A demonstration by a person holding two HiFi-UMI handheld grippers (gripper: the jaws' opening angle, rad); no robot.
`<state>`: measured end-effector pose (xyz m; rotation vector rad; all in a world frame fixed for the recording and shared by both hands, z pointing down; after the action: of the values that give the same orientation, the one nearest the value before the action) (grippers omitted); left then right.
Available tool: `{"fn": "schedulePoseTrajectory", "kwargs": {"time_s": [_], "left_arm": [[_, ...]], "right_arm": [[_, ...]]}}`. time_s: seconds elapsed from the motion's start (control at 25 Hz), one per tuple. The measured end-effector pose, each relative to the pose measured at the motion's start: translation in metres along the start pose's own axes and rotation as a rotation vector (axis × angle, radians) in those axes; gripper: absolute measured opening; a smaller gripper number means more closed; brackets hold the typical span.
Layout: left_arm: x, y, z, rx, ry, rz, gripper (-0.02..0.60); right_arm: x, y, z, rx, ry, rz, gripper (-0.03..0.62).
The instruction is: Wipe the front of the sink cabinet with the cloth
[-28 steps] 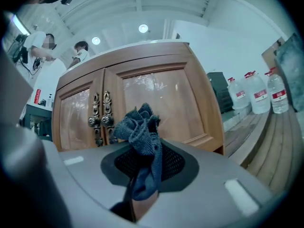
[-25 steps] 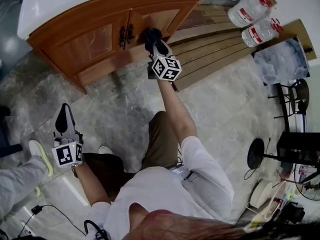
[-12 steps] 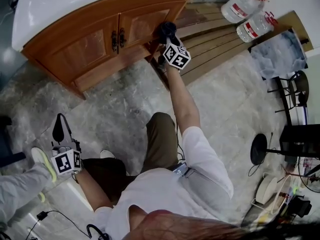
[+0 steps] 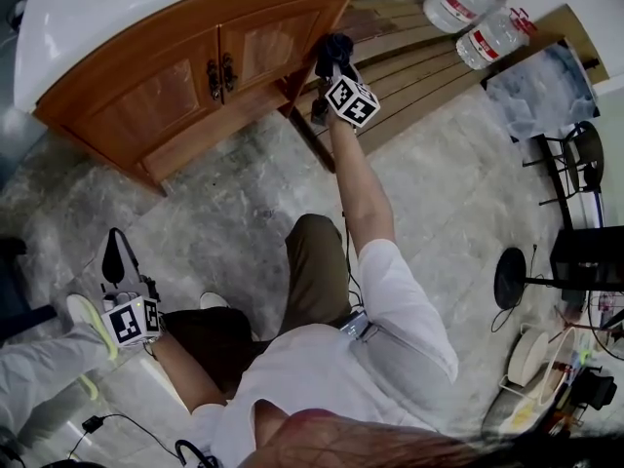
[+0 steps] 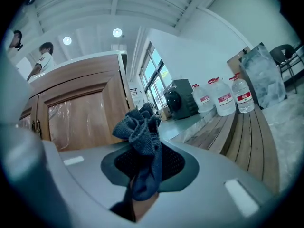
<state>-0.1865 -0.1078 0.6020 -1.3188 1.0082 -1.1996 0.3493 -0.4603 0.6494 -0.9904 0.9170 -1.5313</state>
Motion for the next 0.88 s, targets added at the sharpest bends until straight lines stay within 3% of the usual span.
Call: {"fn": "schedulePoseTrajectory", "kwargs": {"time_s": [0.2,0.44,0.64,0.72,0.88], "left_arm": [[-0.001,0.001,0.001,-0.006,-0.004,-0.001,0.005],[-0.003,0.005,0.001,-0.006,-0.013,-0.004,0.005],[0.0,0.005,0.009,0.007,-0.031,-0.017,0.006],[0.005,0.002,0.008,0.006,-0.038,-0.02,0.005],[0.005,-0.005,-0.002,-0.014,-0.024,-0.038,0.005]], "right_arm": [[-0.03,0.004,-0.016,0.023,0.103,0.044,0.097],[-0.108,0.012,-0.081,0.07,0.415,0.09,0.097],[-0.184,0.0,-0.155,0.108,0.663,0.03,0.096],[-0.21,-0.014,-0.181,0.069,0.728,-0.018,0.095],[-0.248,-0.053,-0.231,-0.148,0.83,-0.166,0.092]]}}
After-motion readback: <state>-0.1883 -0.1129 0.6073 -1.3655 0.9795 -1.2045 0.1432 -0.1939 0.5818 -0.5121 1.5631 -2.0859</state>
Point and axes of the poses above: the fingertips, and each gripper's own axes: x forward along the fingers, z to its right, y out of its top, the point moved 9 cm from there along -x, backward along the fingers, and after that the axes turned 5 degrees about -z, right-handed, at the moved point
